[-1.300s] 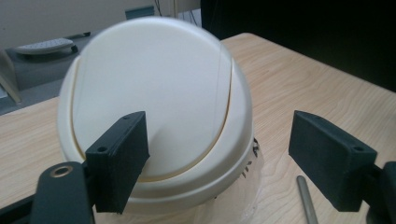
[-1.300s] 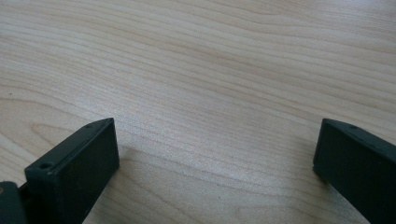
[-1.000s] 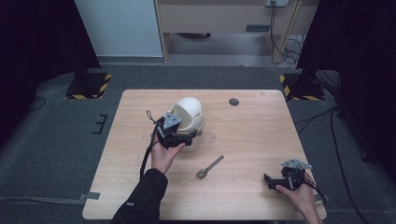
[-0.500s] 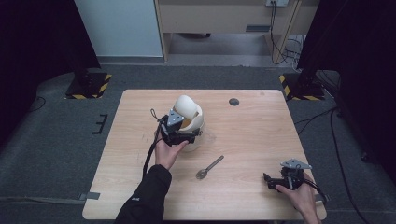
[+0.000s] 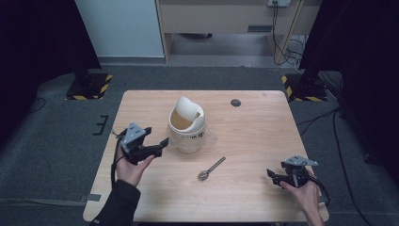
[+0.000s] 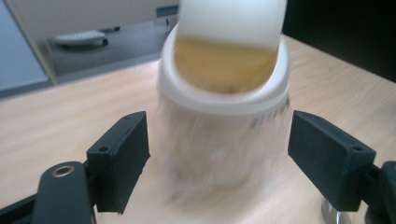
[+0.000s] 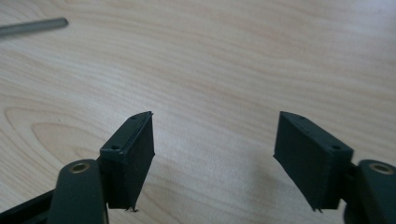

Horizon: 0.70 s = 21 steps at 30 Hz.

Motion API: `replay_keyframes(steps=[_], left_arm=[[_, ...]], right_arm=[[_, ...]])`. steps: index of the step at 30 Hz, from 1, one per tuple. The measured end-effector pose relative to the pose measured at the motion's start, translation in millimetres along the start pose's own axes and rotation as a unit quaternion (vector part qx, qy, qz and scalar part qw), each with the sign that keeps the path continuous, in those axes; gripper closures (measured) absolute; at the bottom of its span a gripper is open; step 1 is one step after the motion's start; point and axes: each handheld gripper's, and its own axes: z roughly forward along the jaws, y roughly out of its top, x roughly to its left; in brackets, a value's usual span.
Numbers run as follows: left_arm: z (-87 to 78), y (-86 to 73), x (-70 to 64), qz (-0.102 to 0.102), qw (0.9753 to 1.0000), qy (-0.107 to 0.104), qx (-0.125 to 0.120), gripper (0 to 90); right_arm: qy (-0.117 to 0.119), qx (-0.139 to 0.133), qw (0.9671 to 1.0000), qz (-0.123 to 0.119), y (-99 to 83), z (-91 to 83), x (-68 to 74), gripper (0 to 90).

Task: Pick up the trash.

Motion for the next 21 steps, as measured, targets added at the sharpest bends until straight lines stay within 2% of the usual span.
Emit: replay_keyframes(steps=[6, 7, 8, 10, 13, 17, 19, 21], left_arm=[[-32.3, -45.0, 19.0, -0.027, 0.9984, 0.032, 0.038, 20.2], [-34.9, -50.2, 20.8, -0.031, 0.9981, 0.034, 0.042, 20.2], [-38.8, -60.1, 24.0, -0.039, 0.9974, 0.037, 0.048, 20.1], [-41.3, -70.7, 27.6, -0.046, 0.9964, 0.044, 0.056, 19.9], [-40.7, -86.2, 33.5, -0.052, 0.9938, 0.054, 0.082, 19.8], [-39.2, -93.7, 39.5, -0.062, 0.9918, 0.056, 0.097, 19.8], [-37.5, -96.4, 40.6, -0.070, 0.9919, 0.048, 0.095, 19.8], [-34.3, -99.2, 41.7, -0.072, 0.9911, 0.041, 0.104, 19.8]], right_arm=[[0.016, -0.002, 0.9998, -0.011, 19.7, -7.5, 3.0, 33.0], [0.021, -0.006, 0.9997, -0.010, 24.1, -8.4, 6.1, 33.1], [0.024, -0.014, 0.9994, -0.019, 26.4, -8.4, 7.1, 33.0], [0.036, -0.032, 0.9987, -0.017, 33.1, -8.8, 13.0, 33.0], [0.049, -0.049, 0.9971, -0.032, 42.4, -8.2, 18.5, 35.6], [0.067, -0.072, 0.9940, -0.048, 57.0, -7.7, 25.6, 36.0], [0.073, -0.080, 0.9923, -0.060, 63.9, -7.6, 28.9, 35.8], [0.080, -0.082, 0.9908, -0.072, 71.7, -7.0, 33.0, 34.9]])
